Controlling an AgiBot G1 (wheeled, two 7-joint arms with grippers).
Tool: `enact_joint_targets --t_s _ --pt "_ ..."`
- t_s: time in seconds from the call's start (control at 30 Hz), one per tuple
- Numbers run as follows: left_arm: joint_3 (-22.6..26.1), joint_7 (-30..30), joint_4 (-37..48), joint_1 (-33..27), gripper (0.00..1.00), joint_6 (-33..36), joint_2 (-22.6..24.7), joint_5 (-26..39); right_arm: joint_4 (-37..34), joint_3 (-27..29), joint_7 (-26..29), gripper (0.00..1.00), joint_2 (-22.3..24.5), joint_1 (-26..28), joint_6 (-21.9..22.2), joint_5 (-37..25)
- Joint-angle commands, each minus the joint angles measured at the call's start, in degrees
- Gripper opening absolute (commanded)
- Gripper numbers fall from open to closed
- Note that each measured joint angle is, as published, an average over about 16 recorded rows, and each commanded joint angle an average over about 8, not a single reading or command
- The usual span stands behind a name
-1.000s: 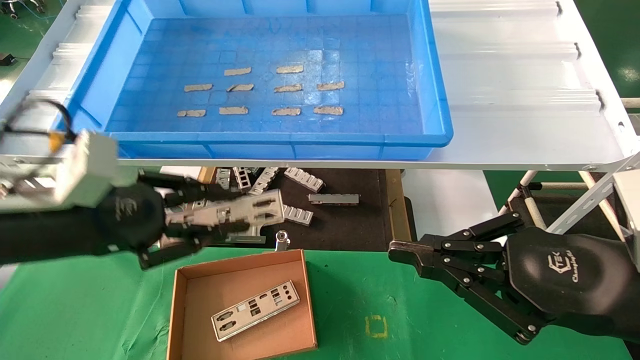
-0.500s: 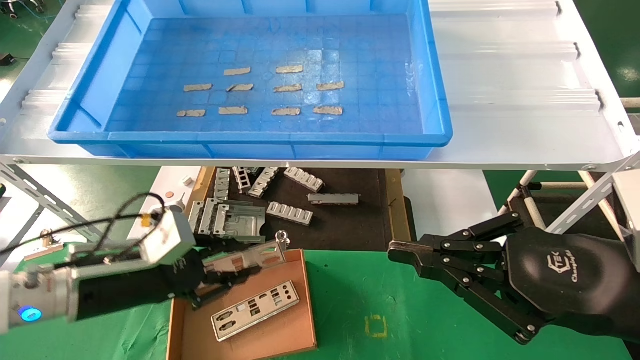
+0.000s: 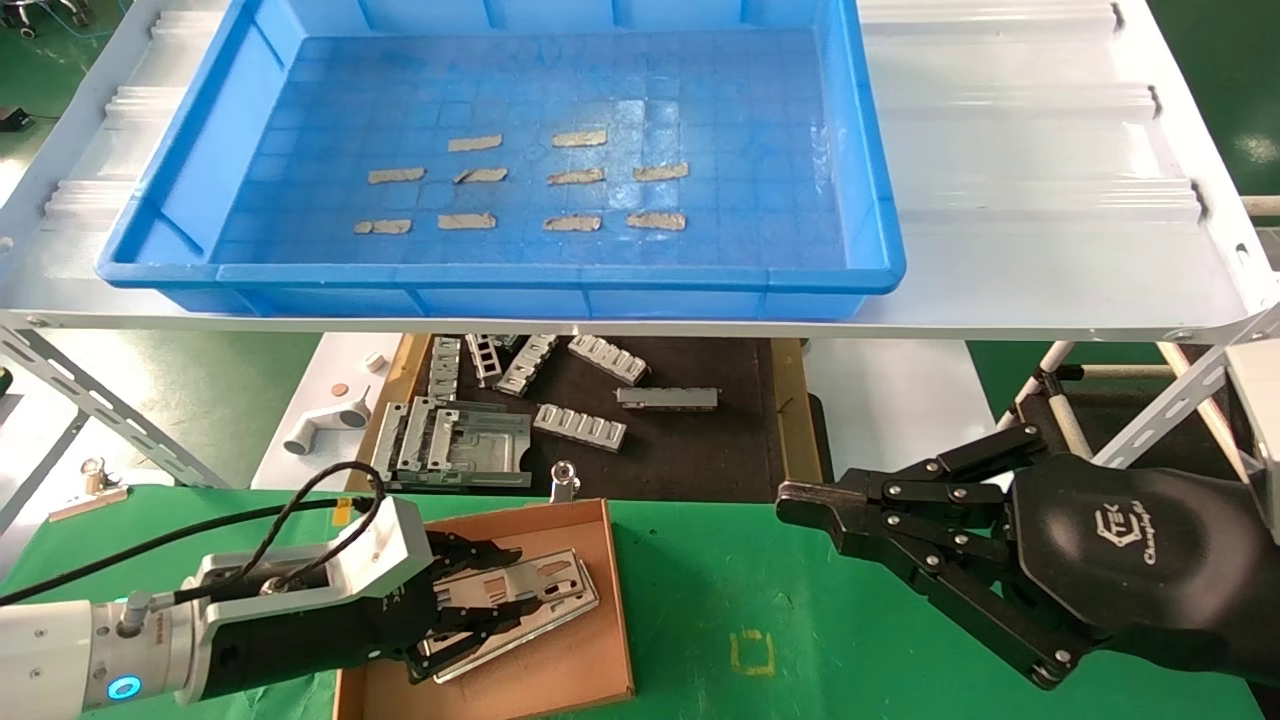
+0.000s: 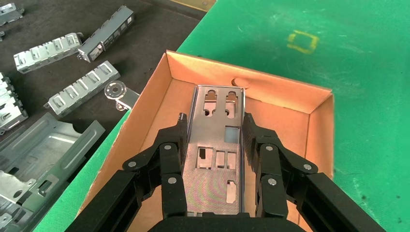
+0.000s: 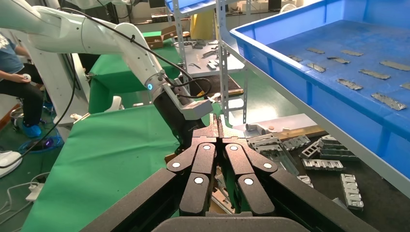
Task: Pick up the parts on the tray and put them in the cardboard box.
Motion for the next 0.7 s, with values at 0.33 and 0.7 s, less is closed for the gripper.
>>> enact_joint_targets --t_s 0.33,0.7 --pt "1.0 -0.9 0.1 1.7 0.00 -2.2 0.9 1.6 0.0 0.0 0.0 0.00 0.0 0.0 0.0 0.0" --pt "2.0 -2.6 0.6 2.3 0.00 -4.8 2.6 3.7 0.0 0.0 0.0 0.00 0.0 0.0 0.0 0.0"
